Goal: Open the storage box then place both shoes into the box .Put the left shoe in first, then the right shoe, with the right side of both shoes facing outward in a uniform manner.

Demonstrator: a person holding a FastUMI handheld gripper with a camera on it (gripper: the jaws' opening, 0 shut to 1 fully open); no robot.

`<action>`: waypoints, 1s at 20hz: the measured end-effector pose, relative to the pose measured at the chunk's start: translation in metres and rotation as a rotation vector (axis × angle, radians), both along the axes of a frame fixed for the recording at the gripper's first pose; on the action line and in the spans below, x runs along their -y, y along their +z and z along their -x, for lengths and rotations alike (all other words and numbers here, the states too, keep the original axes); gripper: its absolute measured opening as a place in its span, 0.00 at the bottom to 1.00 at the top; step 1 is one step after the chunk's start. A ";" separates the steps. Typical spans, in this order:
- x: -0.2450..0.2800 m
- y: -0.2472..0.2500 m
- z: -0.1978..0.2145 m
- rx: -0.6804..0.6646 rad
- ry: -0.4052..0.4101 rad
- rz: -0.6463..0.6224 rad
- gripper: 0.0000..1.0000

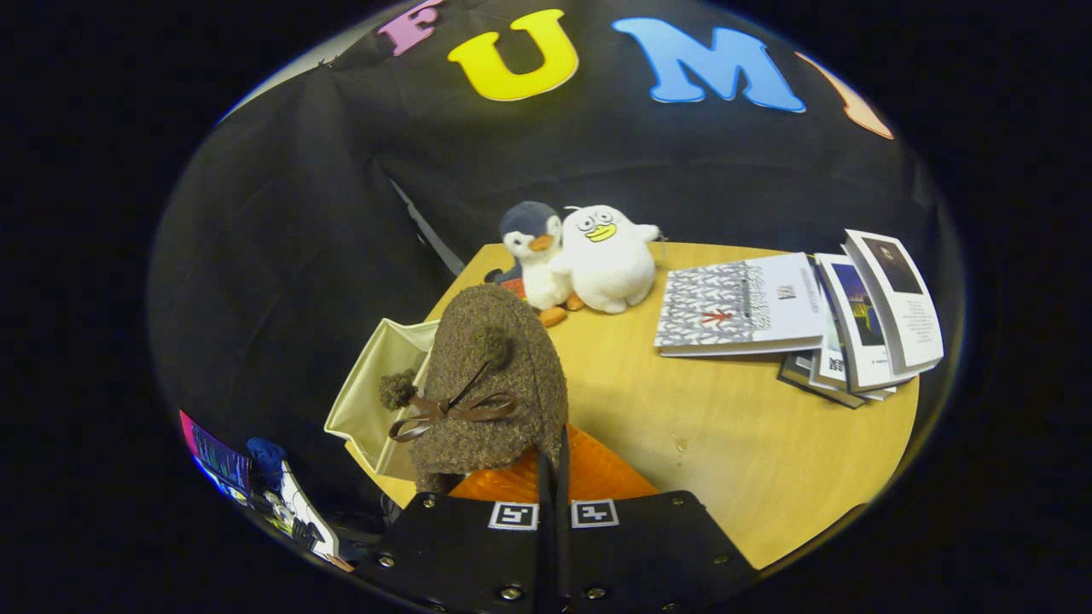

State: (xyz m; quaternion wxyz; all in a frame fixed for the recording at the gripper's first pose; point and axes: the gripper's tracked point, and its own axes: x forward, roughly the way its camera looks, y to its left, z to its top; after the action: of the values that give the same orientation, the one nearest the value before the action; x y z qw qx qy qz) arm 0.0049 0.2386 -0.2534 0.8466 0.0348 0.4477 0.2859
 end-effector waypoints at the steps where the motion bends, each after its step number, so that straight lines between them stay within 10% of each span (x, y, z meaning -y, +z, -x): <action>1: -0.023 0.003 0.001 0.002 0.032 -0.009 0.00; 20: -0.255 -0.072 0.015 -0.087 0.146 0.113 0.00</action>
State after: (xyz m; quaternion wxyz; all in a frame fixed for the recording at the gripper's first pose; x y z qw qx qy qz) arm -0.0099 0.4934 -0.3252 0.8039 -0.0336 0.5007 0.3194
